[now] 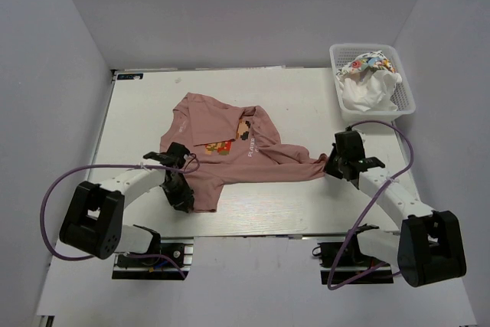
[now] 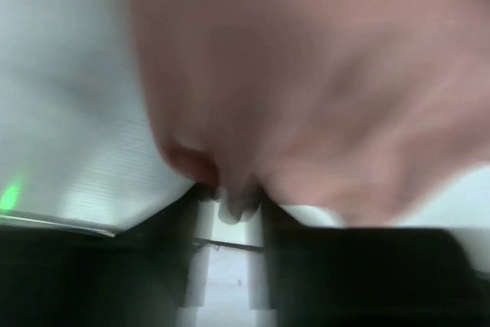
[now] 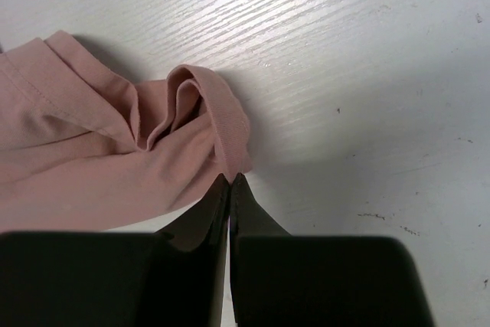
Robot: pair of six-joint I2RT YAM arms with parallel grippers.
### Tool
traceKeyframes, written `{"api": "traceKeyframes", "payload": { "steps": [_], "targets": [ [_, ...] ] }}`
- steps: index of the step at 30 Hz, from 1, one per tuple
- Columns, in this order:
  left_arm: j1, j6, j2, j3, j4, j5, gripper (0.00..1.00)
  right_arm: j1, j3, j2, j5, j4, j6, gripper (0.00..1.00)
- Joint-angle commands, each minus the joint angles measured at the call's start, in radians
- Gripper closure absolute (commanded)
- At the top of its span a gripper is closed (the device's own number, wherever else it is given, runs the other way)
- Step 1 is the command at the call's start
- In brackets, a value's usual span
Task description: Fold and stack the t-shirts
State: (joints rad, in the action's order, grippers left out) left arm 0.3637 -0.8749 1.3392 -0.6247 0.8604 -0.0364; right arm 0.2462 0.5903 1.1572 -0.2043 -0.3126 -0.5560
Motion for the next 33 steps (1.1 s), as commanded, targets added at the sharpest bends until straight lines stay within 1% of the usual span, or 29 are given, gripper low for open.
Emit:
{"api": "traceKeyframes", "payload": {
  "steps": [1,2,3,5,8,9,11,12,14,15,16,17,18,19,21,23,24,26,27,28,29,30,32,33],
  "targets": [
    [0.012,0.022,0.081,0.031,-0.247,0.033,0.76,-0.011,-0.014,-0.047,0.017,0.044,0.028,1.0],
    [0.012,0.022,0.081,0.019,-0.247,0.061,0.93,-0.009,-0.014,-0.053,0.025,0.043,0.031,1.0],
    [0.012,0.036,0.081,0.004,-0.215,0.075,1.0,-0.007,-0.012,-0.074,0.038,0.05,0.047,1.0],
    [0.012,0.047,0.057,-0.055,-0.196,0.122,1.0,-0.005,-0.011,-0.086,0.057,0.067,0.065,1.0],
    [0.012,0.065,-0.037,-0.156,-0.187,0.186,1.0,-0.007,0.005,-0.126,0.108,0.081,0.051,1.0],
    [0.012,0.065,-0.102,-0.211,-0.187,0.2,1.0,-0.005,0.04,-0.142,0.147,0.081,0.033,1.0],
    [0.012,0.079,-0.17,-0.268,-0.201,0.248,1.0,-0.004,0.065,-0.174,0.189,0.082,0.021,1.0],
    [0.012,0.079,-0.202,-0.332,-0.201,0.262,1.0,-0.005,0.112,-0.197,0.193,0.095,0.01,1.0],
    [0.012,0.132,-0.297,-0.394,-0.248,0.288,1.0,-0.005,0.158,-0.231,0.184,0.084,-0.001,1.0],
    [0.012,0.146,-0.322,-0.455,-0.267,0.288,1.0,-0.004,0.234,-0.24,0.172,0.064,-0.008,1.0],
    [0.012,0.164,-0.343,-0.484,-0.309,0.288,1.0,-0.007,0.262,-0.263,0.127,0.04,-0.013,1.0],
    [0.012,0.181,-0.372,-0.516,-0.319,0.288,1.0,-0.008,0.291,-0.27,0.117,0.032,-0.015,1.0],
    [0.012,0.182,-0.383,-0.58,-0.319,0.302,1.0,-0.005,0.371,-0.277,0.111,0.017,-0.04,1.0],
    [0.012,0.182,-0.393,-0.607,-0.361,0.311,1.0,-0.005,0.394,-0.304,0.092,0.021,-0.044,1.0],
    [0.012,0.218,-0.403,-0.683,-0.405,0.302,1.0,-0.004,0.514,-0.333,0.079,0.014,-0.047,1.0],
    [0.012,0.258,-0.403,-0.751,-0.429,0.288,1.0,-0.005,0.574,-0.358,0.031,-0.02,-0.042,1.0],
    [0.012,0.272,-0.403,-0.82,-0.429,0.288,1.0,-0.005,0.659,-0.372,0.005,-0.038,-0.021,1.0],
    [0.012,0.3,-0.403,-0.886,-0.429,0.276,1.0,-0.005,0.715,-0.39,-0.006,-0.069,-0.001,1.0],
    [0.012,0.322,-0.403,-0.946,-0.429,0.264,1.0,-0.005,0.803,-0.389,-0.006,-0.097,0.036,1.0],
    [0.003,0.336,-0.403,-0.973,-0.429,0.263,1.0,-0.004,0.833,-0.39,-0.006,-0.114,0.045,1.0],
    [0.003,0.336,-0.403,-1.0,-0.429,0.253,1.0,-0.005,0.897,-0.386,0.003,-0.135,0.056,1.0],
    [0.003,0.35,-0.414,-1.048,-0.429,0.253,1.0,-0.005,0.93,-0.386,0.006,-0.182,0.073,1.0],
    [-0.006,0.363,-0.426,-1.09,-0.42,0.24,1.0,-0.004,1.032,-0.389,0.016,-0.2,0.077,1.0],
    [-0.006,0.372,-0.439,-1.127,-0.42,0.219,1.0,-0.005,1.045,-0.398,0.028,-0.191,0.088,1.0]
  ]
}}
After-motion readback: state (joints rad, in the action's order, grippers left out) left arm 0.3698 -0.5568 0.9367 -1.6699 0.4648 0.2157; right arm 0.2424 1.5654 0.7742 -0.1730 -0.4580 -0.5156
